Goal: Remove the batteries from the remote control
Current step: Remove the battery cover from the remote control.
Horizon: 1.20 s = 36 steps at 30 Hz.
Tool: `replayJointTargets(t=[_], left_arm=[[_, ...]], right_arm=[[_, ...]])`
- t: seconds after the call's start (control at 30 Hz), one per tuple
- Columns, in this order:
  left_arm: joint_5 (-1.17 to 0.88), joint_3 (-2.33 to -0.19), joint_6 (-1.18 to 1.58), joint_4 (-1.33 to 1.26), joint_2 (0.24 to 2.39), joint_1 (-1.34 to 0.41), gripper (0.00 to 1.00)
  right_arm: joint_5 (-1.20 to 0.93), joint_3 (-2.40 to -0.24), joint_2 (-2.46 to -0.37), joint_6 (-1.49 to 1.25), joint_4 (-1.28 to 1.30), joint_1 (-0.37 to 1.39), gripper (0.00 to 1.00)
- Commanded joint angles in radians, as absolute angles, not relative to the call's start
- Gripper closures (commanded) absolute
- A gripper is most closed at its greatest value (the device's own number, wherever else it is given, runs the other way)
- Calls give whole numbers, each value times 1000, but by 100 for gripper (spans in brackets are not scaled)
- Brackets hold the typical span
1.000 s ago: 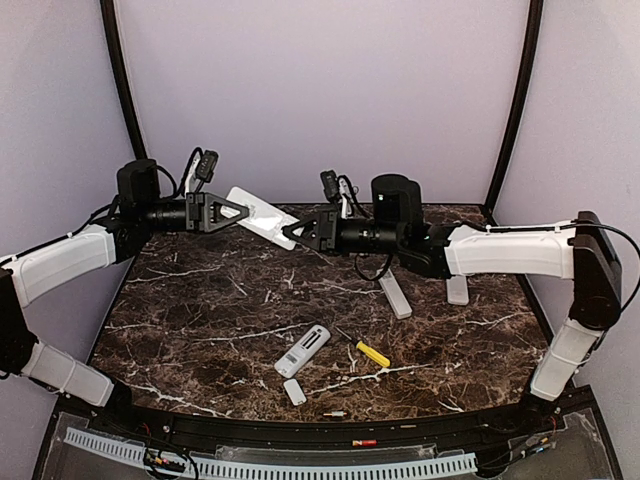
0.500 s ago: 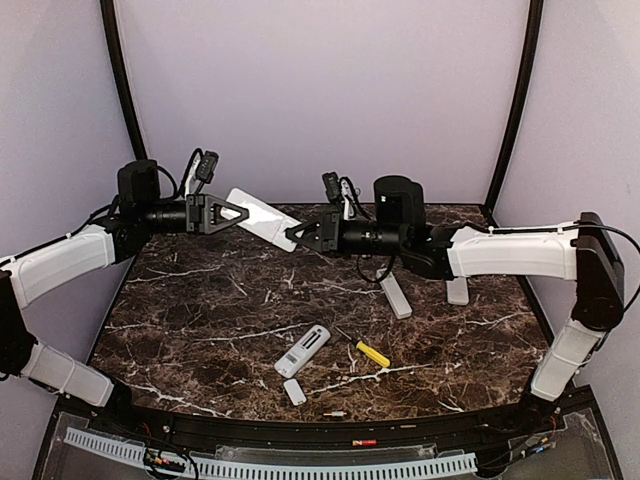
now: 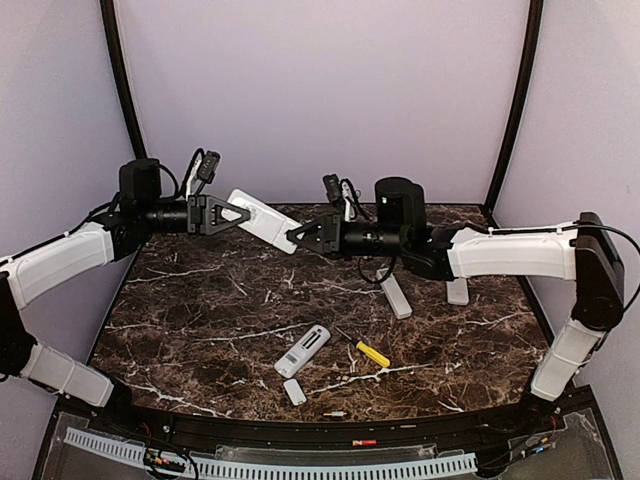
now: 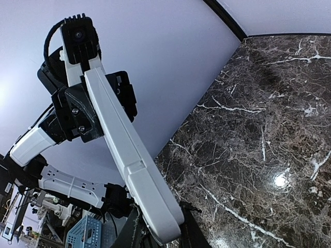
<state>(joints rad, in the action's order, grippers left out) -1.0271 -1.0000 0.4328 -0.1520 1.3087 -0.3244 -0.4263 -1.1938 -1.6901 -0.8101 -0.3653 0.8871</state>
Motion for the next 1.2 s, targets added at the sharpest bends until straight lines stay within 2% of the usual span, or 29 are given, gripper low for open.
replayJointTargets(t=[0.0,0.17,0.37,0.47,1.17], left_arm=[[-952,-1036,397,-85,1280,-321,100],[-953,-1036,401,-85,1284,-321,100],[-983,-1031,429,-115,1300,-321,100],[-979,-1032,427,-111,1302,-321,100],[-1028,-1024,462,-152,1324,-321,100]], right_arm=[[-367,-1164,-1682,-811,-364,864,90],[-369,-1157,-1674,-814,-368,861,81],[-376,-1169,-1680,-825,-369,860,79],[-373,-1164,-1680,-828,-371,860,69],[-446,-1211,-1744,-826,-403,861,69]])
